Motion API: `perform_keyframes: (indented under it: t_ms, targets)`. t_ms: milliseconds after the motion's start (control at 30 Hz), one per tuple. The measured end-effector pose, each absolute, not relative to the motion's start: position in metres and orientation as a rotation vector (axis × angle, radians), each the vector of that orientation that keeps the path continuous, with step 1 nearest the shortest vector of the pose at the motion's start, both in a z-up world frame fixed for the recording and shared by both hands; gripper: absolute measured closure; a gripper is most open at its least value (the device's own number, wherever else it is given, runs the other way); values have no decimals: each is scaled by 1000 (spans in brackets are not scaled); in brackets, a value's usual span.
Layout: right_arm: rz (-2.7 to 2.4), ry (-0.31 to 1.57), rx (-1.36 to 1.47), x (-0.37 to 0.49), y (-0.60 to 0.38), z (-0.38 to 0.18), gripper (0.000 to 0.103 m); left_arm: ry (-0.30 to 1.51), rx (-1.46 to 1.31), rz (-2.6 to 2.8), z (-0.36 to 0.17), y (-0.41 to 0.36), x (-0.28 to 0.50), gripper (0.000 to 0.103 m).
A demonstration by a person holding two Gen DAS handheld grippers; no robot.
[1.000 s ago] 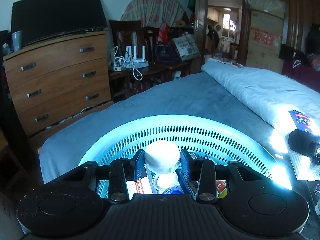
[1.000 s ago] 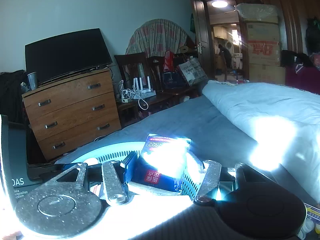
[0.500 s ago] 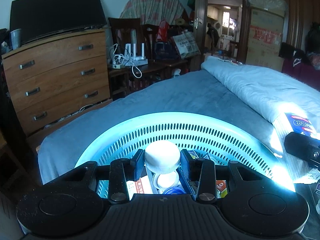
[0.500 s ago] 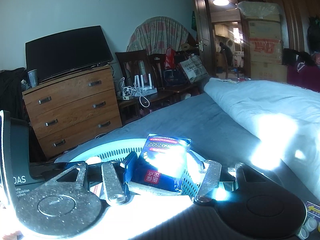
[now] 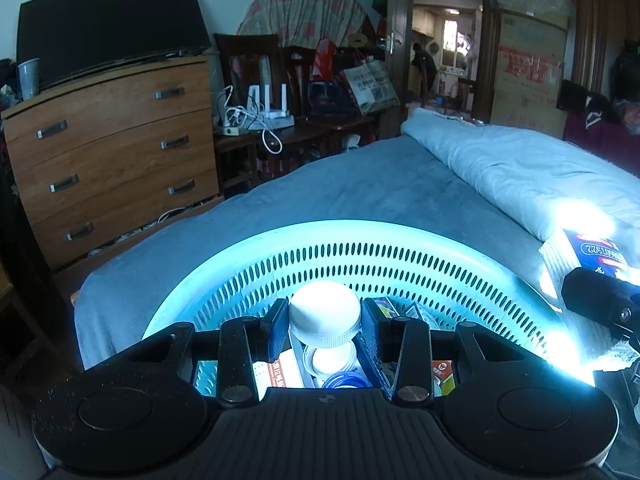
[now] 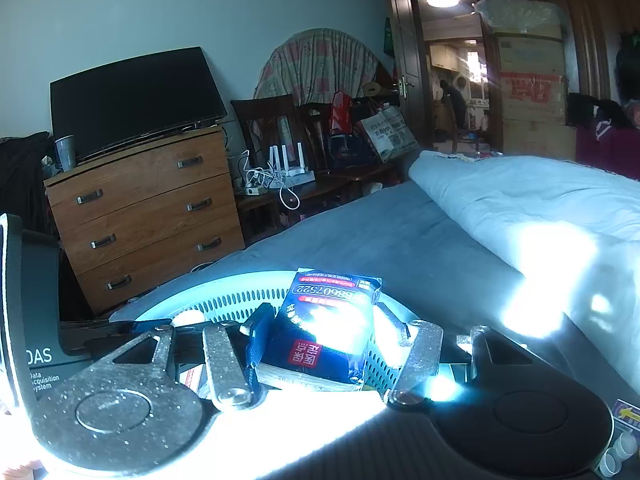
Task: Organize objects
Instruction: 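Carry the cap and box over the blue basket and open both grippers, then grasp a clear cap with the right gripper while the left gripper reaches another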
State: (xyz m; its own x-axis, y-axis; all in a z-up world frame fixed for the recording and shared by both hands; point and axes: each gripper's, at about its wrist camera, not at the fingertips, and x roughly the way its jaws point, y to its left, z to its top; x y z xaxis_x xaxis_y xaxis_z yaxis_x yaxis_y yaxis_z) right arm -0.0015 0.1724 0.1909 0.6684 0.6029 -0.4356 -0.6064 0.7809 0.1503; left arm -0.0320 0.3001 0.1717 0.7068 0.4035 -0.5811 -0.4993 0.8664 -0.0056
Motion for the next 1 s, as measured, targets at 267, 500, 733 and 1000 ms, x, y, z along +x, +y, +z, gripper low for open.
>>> perform_keyframes:
  t_ms: [267,500,733,1000]
  targets:
    - [687,496,-9,-1,171,187,46,609,-160,501,170,300,-32,62]
    - [685,478,-10,-5,168,188,40,601,-157,511,171,298,-32,44]
    - [595,401,23,-32,106,177,30,541,-132,405,187,259,-35,44]
    - [185,536,44,-44,-86,87,27,484,11,14,173,115,-24,39]
